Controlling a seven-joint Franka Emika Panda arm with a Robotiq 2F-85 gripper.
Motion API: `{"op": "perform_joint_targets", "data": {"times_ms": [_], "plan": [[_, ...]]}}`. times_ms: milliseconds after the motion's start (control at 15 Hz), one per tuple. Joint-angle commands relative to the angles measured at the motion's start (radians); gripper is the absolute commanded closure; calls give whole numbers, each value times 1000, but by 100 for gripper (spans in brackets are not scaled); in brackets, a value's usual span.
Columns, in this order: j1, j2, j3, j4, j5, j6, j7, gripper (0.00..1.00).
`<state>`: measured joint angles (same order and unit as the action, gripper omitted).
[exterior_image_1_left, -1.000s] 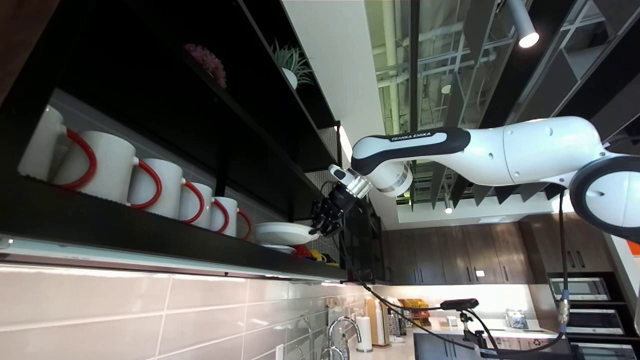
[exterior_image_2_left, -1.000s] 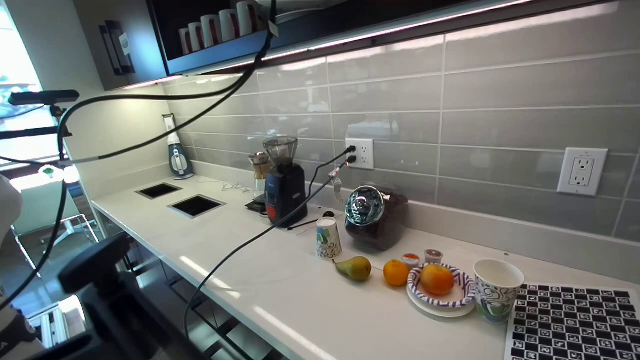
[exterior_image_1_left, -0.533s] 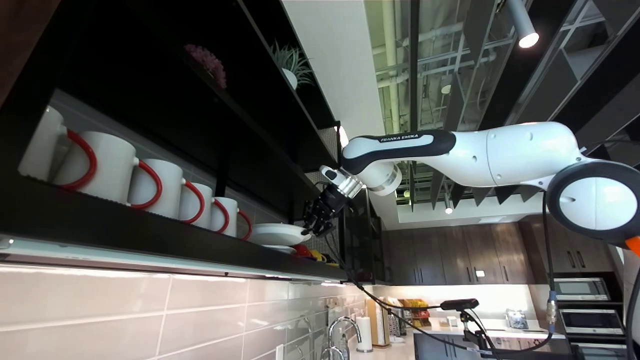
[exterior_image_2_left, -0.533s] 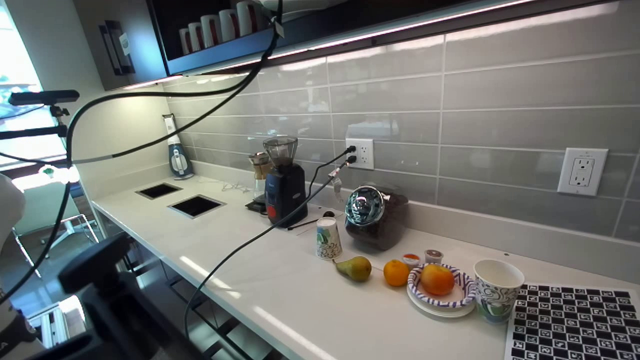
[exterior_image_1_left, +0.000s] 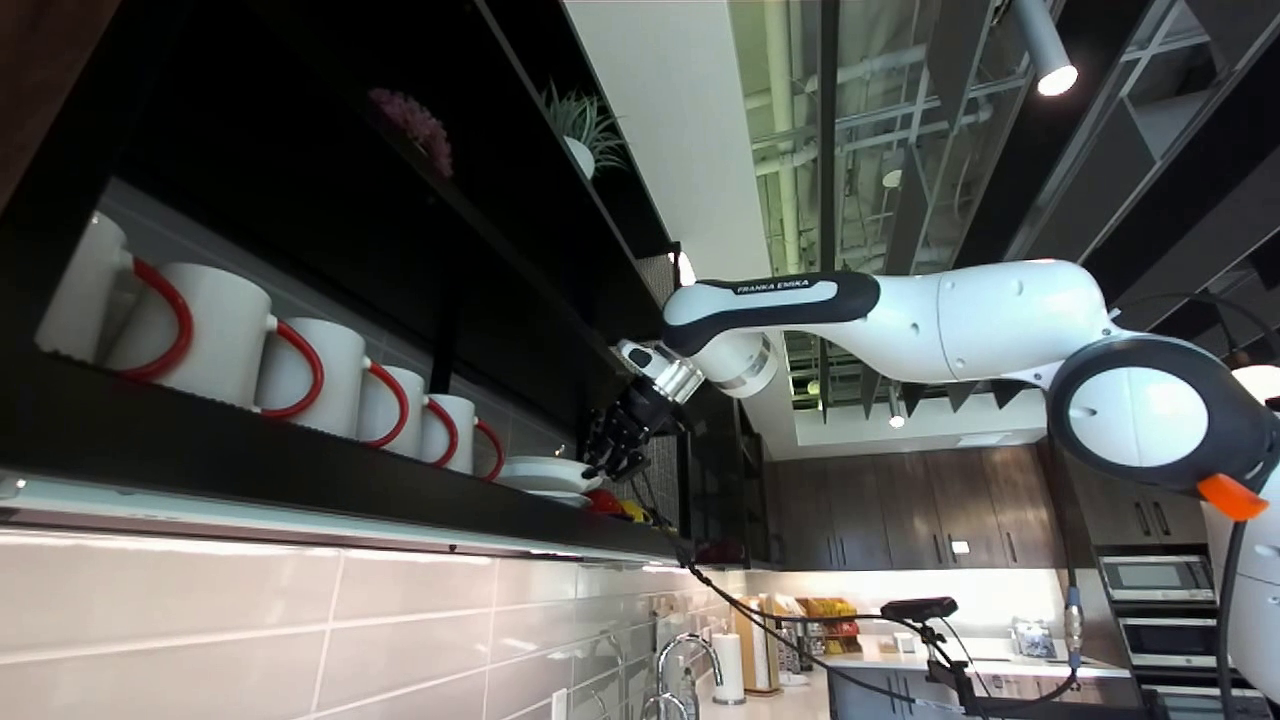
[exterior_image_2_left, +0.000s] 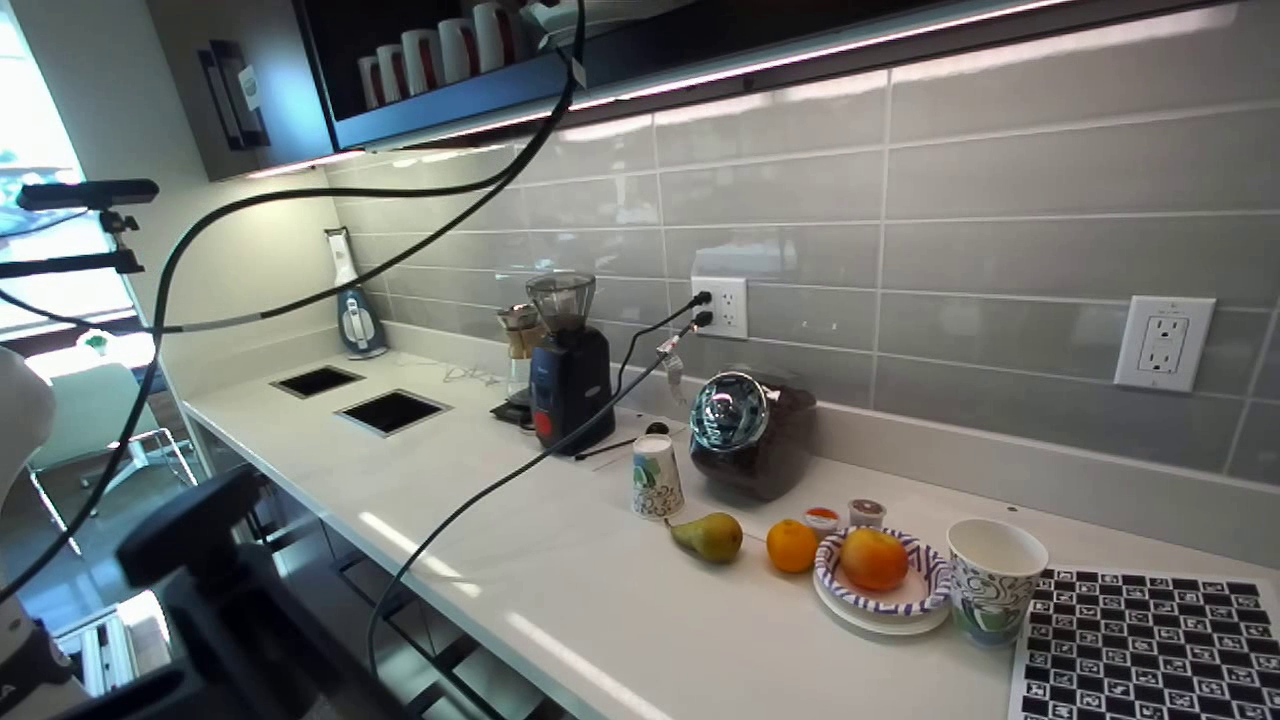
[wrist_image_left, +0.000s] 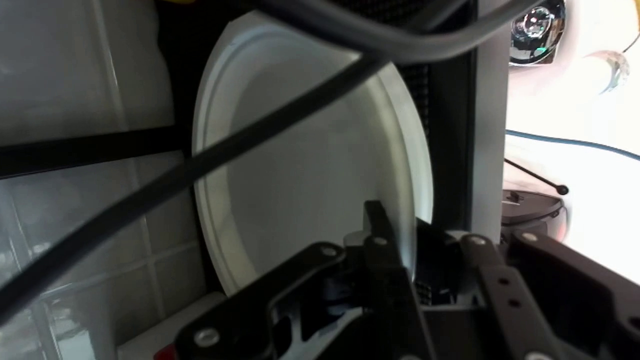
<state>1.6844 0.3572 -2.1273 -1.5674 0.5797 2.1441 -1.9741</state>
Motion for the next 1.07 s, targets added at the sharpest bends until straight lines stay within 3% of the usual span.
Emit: {"op": "perform_joint_targets", "data": {"times_ms": [0, 200, 267, 400, 933, 1000], "plan": [[-71, -62, 101, 76, -54, -36, 6, 99], [-104, -72, 150, 84, -72, -35, 6, 99], [-116, -71, 162, 88, -77, -34, 7, 69], [-136, -71, 180, 96, -77, -33, 3, 62], [-144, -50, 171, 114, -54, -16, -13, 5], [-141, -50, 166, 116, -49, -16, -11, 1]]}}
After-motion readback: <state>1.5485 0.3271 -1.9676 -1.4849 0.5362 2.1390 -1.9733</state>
